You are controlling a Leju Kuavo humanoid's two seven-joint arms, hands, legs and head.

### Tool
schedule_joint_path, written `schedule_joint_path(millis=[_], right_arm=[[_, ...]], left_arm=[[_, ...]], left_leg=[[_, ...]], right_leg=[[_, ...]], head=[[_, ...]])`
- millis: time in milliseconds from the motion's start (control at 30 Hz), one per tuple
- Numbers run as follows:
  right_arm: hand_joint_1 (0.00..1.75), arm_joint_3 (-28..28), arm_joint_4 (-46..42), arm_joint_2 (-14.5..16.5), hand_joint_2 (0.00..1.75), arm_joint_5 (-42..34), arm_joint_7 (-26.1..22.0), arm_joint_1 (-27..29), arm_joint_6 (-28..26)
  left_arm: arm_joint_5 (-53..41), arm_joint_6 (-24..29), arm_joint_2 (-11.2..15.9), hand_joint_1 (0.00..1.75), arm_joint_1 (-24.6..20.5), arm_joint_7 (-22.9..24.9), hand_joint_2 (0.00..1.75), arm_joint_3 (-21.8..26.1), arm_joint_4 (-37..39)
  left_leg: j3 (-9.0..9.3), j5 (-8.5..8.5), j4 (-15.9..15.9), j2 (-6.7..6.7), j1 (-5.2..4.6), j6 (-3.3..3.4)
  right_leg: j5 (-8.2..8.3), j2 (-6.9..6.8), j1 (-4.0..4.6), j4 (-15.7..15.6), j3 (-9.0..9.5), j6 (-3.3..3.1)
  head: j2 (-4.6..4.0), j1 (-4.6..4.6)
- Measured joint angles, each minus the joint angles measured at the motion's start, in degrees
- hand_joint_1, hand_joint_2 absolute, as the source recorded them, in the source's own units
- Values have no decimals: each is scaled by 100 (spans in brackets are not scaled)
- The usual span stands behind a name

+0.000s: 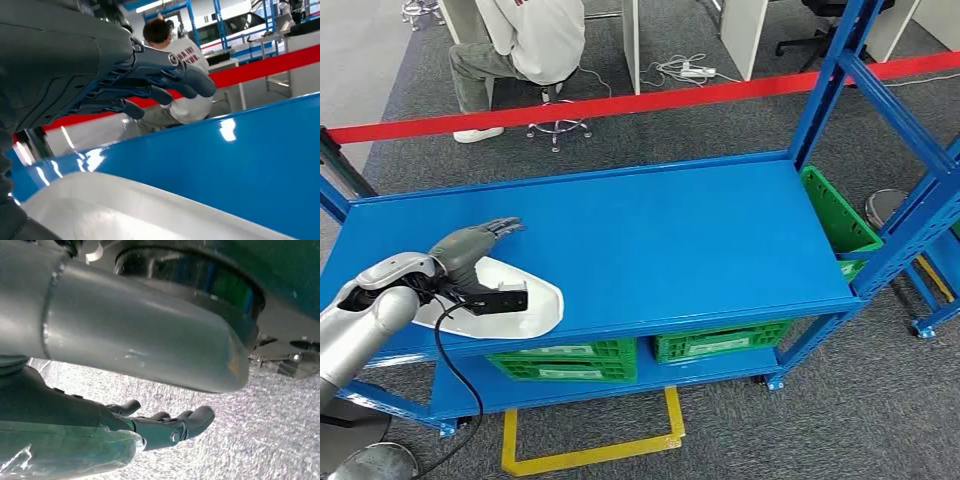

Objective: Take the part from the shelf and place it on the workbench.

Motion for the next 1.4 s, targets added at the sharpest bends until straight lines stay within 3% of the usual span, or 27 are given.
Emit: schedule_joint_path(millis=[100,133,200,233,300,400,467,533,567,600,633,700,767,867,933,1033,1100,1133,1200,1267,1333,1400], right_arm=[[0,-1,1,0,0,34,25,4,30],[0,-3,1,1,0,49,36,5,48],[0,-18,3,3,0,80,50,3,86],[0,-30,3,4,0,94,55,-3,102],[0,-57,8,4,0,118,63,-14,134],[0,-96,21,7,0,140,80,-17,178],[0,-125,31,11,0,165,94,-21,210],[0,-158,43,25,0,215,113,-20,255],[0,-181,49,33,0,250,127,-14,274],[0,-208,56,39,0,287,140,-4,287],[0,-239,64,43,0,322,153,7,293],[0,-296,80,44,0,386,168,17,295],[0,-352,92,49,0,463,186,19,294],[0,-441,103,72,0,598,231,39,293],[0,-503,113,89,0,671,252,54,295],[0,-571,131,100,0,747,269,57,299],[0,-599,141,112,0,773,280,68,304],[0,-621,148,120,0,782,287,77,304],[0,-665,158,138,0,809,296,87,304],[0,-697,164,148,0,852,300,87,304],[0,-719,169,152,0,881,303,91,303],[0,-739,175,156,0,889,304,104,301]], left_arm=[[-127,-62,-20,0,-33,-9,175,-80,94],[-180,-99,-27,0,-71,-19,175,-122,129],[-274,-183,-36,0,-209,-40,175,-218,189],[-313,-227,-40,0,-291,-47,175,-265,215],[-380,-324,-49,0,-422,-55,175,-365,270],[-496,-453,-58,0,-558,-66,175,-524,337],[-555,-522,-67,0,-680,-77,175,-654,390],[-583,-598,-75,0,-772,-80,175,-813,467],[-596,-644,-77,0,-797,-79,175,-901,508],[-607,-691,-78,0,-815,-74,175,-987,545],[-613,-732,-78,0,-834,-64,175,-1064,578],[-593,-790,-73,0,-888,-41,175,-1180,632],[-541,-841,-64,0,-962,-20,175,-1284,700],[-430,-929,-57,0,-1008,-2,175,-1442,811],[-373,-957,-51,0,-1022,-1,175,-1521,863],[-305,-1000,-45,0,-1041,-1,175,-1597,950],[-268,-1048,-49,2,-1024,0,175,-1650,1004],[-247,-1072,-51,7,-1018,-1,175,-1681,1030],[-219,-1108,-52,18,-1025,-2,175,-1725,1063],[-178,-1133,-50,86,-1049,-3,175,-1749,1080],[-149,-1143,-48,163,-1065,-5,175,-1773,1090],[-138,-1144,-44,175,-1077,-13,175,-1798,1101]], left_leg=[[-121,37,250,0,2,-6],[-45,196,84,0,3,-2],[307,593,-651,1,0,21],[463,698,-990,0,-6,40],[585,714,-1284,-3,-26,86],[580,731,-1327,-1,-19,191],[585,747,-1347,3,2,253],[582,744,-1345,5,-3,277],[583,742,-1344,6,-6,279],[585,741,-1343,5,-9,281],[589,739,-1342,3,-10,279],[602,732,-1341,-2,-10,267],[593,728,-1333,-6,-29,222],[580,743,-1347,-8,-31,122],[537,635,-1231,-4,-19,61],[144,157,-347,-1,-13,6],[-103,27,161,-1,-12,-6],[-102,122,142,-1,-12,-4],[170,529,-458,0,-12,18],[469,764,-1098,1,-23,56],[549,751,-1302,-2,-40,100],[552,761,-1334,-5,-28,157]], right_leg=[[-4,4,2,9,4,-1],[-9,5,2,18,7,1],[-30,7,11,47,10,22],[-41,8,23,67,-2,40],[-46,7,40,88,-38,88],[-93,2,28,137,-102,170],[-329,-1,18,546,-307,226],[-663,-4,7,1319,-675,261],[-751,-4,4,1623,-834,269],[-736,-4,3,1741,-907,270],[-608,-4,4,1618,-863,262],[-210,-5,5,859,-514,226],[-11,-1,15,224,-185,185],[1,17,27,89,-103,119],[30,19,11,52,-88,53],[42,16,2,30,-76,0],[38,16,9,32,-72,-5],[36,16,11,36,-69,-6],[26,19,13,50,-62,3],[8,23,35,80,-80,35],[9,22,51,92,-108,80],[-5,18,47,99,-125,131]], head=[[0,-3],[0,-4],[0,-5],[0,-4],[0,0],[0,4],[0,29],[0,46],[0,44],[0,45],[0,45],[0,46],[0,43],[0,37],[0,25],[0,6],[0,8],[0,8],[0,7],[0,8],[0,13],[0,14]])
